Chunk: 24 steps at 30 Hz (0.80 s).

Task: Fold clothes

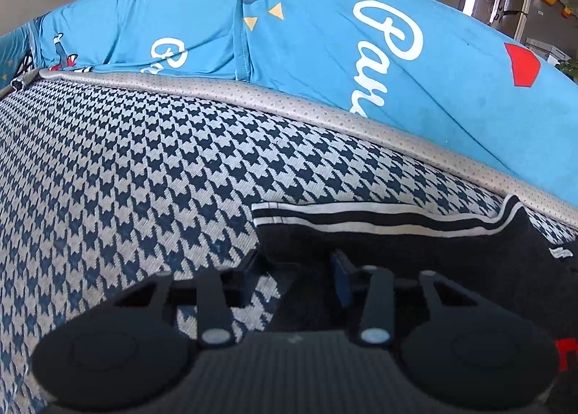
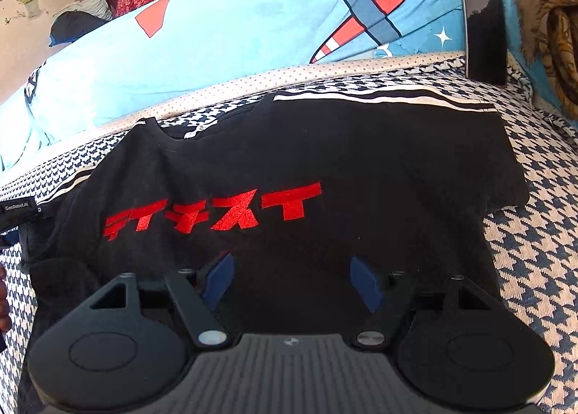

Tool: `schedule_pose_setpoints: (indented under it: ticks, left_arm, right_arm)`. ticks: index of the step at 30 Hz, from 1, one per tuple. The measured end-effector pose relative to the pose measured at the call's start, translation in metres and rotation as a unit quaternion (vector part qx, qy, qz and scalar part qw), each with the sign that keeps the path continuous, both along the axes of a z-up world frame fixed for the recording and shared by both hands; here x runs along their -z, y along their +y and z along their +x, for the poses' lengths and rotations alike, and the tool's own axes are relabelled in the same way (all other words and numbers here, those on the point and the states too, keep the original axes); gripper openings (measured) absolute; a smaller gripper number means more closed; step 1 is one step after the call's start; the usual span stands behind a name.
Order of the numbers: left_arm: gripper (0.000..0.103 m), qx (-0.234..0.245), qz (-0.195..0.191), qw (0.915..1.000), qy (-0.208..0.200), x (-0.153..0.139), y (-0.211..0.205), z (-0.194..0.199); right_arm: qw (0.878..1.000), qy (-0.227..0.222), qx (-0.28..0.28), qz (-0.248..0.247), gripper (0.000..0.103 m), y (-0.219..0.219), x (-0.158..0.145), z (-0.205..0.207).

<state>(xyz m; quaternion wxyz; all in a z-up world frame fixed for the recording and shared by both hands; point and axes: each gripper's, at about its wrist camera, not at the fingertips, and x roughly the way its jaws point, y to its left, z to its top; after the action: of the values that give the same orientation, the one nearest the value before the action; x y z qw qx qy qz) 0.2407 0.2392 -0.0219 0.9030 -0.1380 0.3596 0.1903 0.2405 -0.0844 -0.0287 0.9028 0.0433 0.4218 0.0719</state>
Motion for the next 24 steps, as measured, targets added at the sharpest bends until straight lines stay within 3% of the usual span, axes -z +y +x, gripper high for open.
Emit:
schedule_pose_setpoints:
  ticks: [1,3,9,10,12,17,19,23,24]
  left_arm:
    - [0.016,0.001,0.003,1.0,-0.005,-0.001,-0.002,0.0]
    - [0.009,0.0,0.026,0.9995,-0.019,-0.004,-0.007,-0.001]
    - [0.007,-0.029,0.155,0.9862,-0.05,-0.015,-0.02,-0.004]
    - [0.007,-0.039,0.158,0.9856,-0.045,-0.014,-0.015,-0.002]
    - [0.008,-0.042,0.13,0.9899,-0.035,-0.009,-0.002,0.0]
    - [0.023,-0.075,0.102,0.9915,-0.028,-0.008,0.011,0.0]
    - [0.043,-0.096,0.098,0.99,-0.032,-0.013,0.014,-0.003]
    - [0.056,-0.111,0.086,0.9891,-0.045,-0.026,0.017,-0.014]
    - [0.063,-0.112,0.088,0.9887,-0.047,-0.029,0.016,-0.017]
  right_arm:
    - [1.0,-0.001,-0.002,-0.002,0.071,0.0,0.0,0.001]
    - [1.0,-0.005,-0.004,-0.006,0.071,0.0,0.001,0.003]
    - [1.0,-0.014,-0.008,-0.015,0.071,0.006,0.001,0.009]
    - [1.0,-0.015,-0.01,-0.013,0.071,0.007,0.001,0.01]
    - [1.0,-0.017,-0.013,-0.01,0.071,0.008,0.001,0.011]
    - [0.999,-0.024,-0.026,0.001,0.071,0.012,0.0,0.011]
    - [0.999,-0.028,-0.038,0.011,0.071,0.014,-0.002,0.01]
    - [0.996,-0.041,-0.072,0.022,0.071,0.023,-0.006,0.001]
    - [0.995,-0.045,-0.082,0.022,0.071,0.025,-0.007,-0.002]
